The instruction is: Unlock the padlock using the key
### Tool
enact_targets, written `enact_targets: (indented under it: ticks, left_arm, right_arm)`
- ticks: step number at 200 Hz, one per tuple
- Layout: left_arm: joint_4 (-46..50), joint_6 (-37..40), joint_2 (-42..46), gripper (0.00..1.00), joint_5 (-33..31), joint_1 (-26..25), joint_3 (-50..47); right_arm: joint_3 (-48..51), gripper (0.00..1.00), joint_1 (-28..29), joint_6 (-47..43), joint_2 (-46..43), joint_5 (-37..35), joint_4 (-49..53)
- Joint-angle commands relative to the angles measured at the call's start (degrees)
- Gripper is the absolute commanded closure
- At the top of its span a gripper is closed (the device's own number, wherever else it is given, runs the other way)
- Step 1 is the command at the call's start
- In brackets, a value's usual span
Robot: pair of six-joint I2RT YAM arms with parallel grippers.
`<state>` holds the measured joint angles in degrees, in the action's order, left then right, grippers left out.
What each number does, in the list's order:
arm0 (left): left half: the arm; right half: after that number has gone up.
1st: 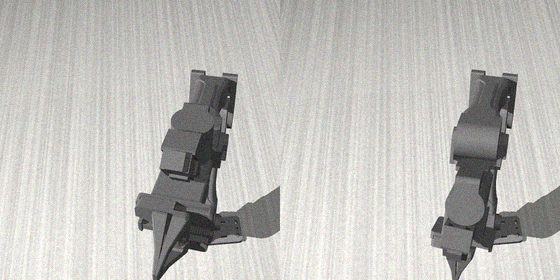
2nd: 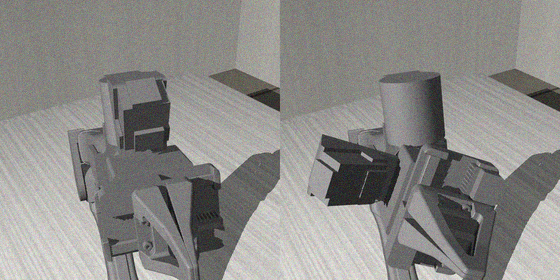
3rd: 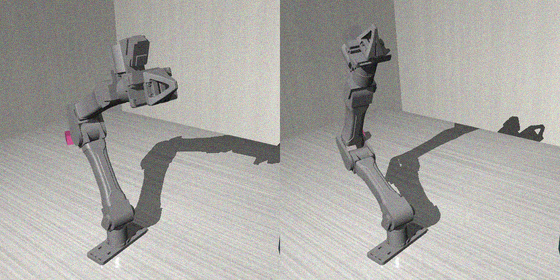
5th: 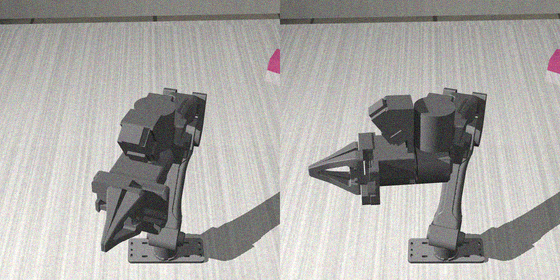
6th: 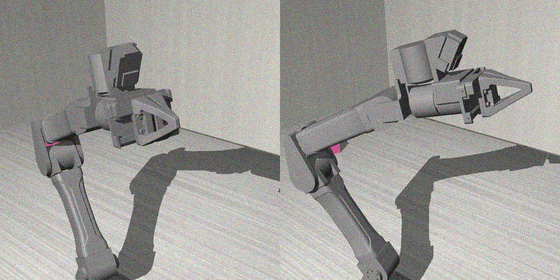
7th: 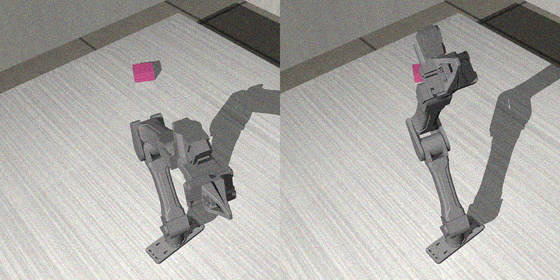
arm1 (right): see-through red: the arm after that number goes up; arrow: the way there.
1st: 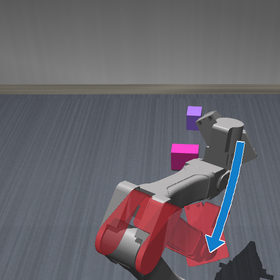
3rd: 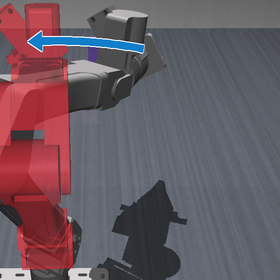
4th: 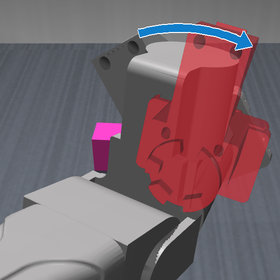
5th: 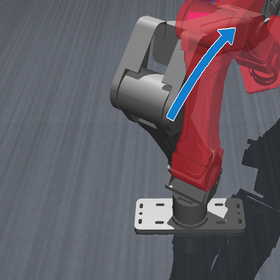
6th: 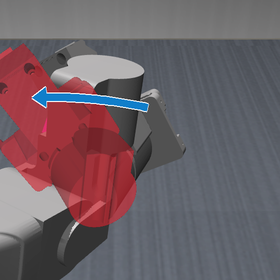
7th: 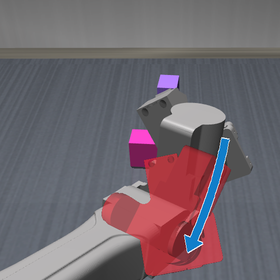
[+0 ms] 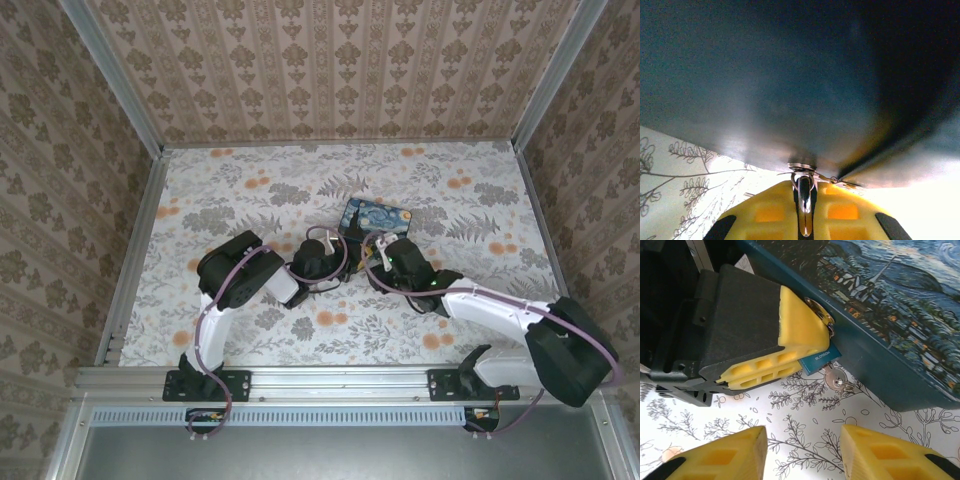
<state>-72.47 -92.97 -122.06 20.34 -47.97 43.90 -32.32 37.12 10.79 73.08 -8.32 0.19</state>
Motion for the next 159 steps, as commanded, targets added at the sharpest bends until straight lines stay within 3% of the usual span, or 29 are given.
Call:
enact_targets:
  ticks: [1, 61, 159]
  left_arm:
    - [-2.42, -0.81, -0.20, 1.00, 1.70, 0.41, 0.80]
    - [-2.42, -0.74, 0.16, 1.00, 2.33, 1.05, -0.13]
    - [-2.43, -0.72, 0.60, 1.00, 3.65, 2.10, -0.77]
  right_arm:
    - [-2.15, 0.59, 1.52, -3.29, 2.83, -6.99, 0.00]
    - [-4.57, 0.63, 3.30, -3.22, 8.02, -14.28, -0.47]
    - [-8.30, 0.68, 4.44, -4.76, 14.74, -17.46, -1.24]
